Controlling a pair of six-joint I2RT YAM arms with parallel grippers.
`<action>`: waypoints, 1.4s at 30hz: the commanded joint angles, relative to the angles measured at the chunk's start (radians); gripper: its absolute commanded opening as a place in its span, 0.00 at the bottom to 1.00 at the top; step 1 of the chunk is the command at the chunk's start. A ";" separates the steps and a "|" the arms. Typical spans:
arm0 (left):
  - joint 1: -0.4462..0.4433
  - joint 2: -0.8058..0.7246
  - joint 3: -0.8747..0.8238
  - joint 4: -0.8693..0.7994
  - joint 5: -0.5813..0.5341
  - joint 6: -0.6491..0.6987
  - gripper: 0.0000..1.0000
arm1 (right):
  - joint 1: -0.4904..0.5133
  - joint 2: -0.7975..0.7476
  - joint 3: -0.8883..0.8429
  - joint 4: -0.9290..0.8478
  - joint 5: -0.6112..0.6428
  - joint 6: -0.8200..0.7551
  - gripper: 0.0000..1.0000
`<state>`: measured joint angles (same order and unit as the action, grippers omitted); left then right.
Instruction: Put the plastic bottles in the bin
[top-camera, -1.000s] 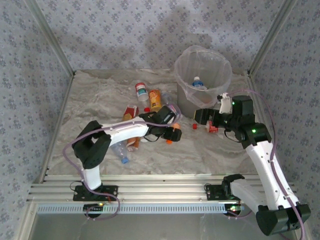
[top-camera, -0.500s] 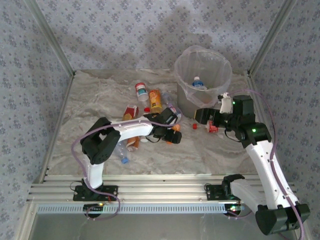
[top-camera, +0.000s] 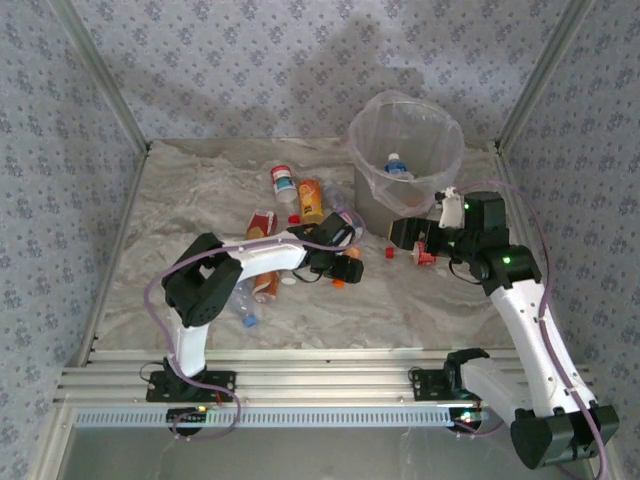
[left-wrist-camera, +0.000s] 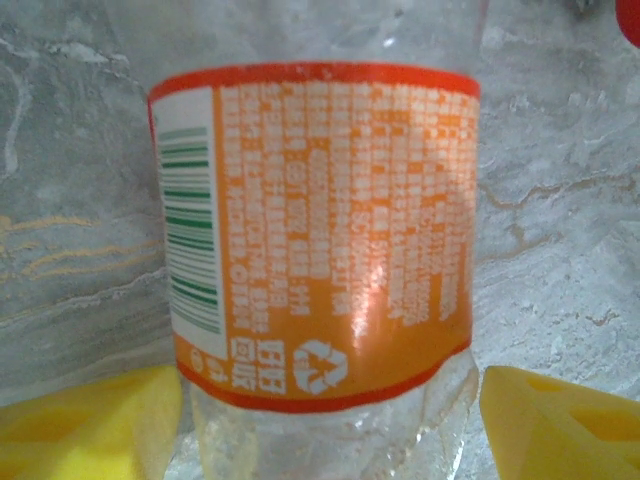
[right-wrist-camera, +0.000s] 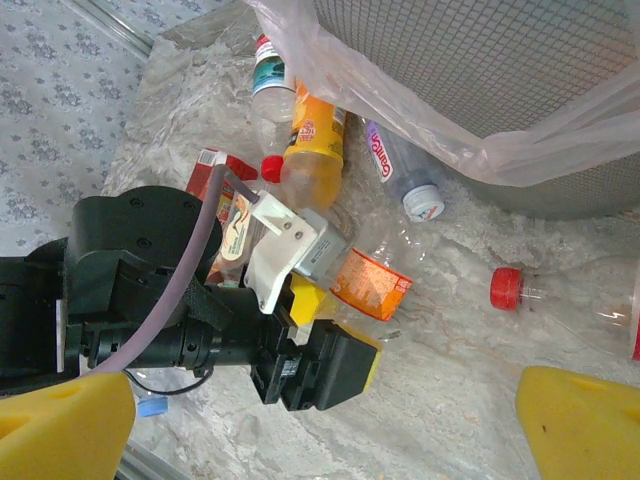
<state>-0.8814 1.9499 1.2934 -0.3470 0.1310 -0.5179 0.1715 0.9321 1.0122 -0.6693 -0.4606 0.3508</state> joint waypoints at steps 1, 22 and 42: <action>0.004 0.014 0.014 0.023 0.024 0.001 0.74 | -0.006 -0.009 -0.014 0.000 -0.002 -0.013 1.00; 0.040 -0.263 -0.255 0.284 0.189 -0.027 0.58 | 0.027 -0.005 -0.169 0.210 -0.096 0.231 0.90; 0.015 -0.470 -0.390 0.553 0.309 -0.087 0.54 | 0.294 0.187 -0.204 0.486 0.027 0.397 0.91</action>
<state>-0.8513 1.5208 0.9077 0.1555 0.4122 -0.6044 0.4473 1.1034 0.7948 -0.2295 -0.4656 0.7265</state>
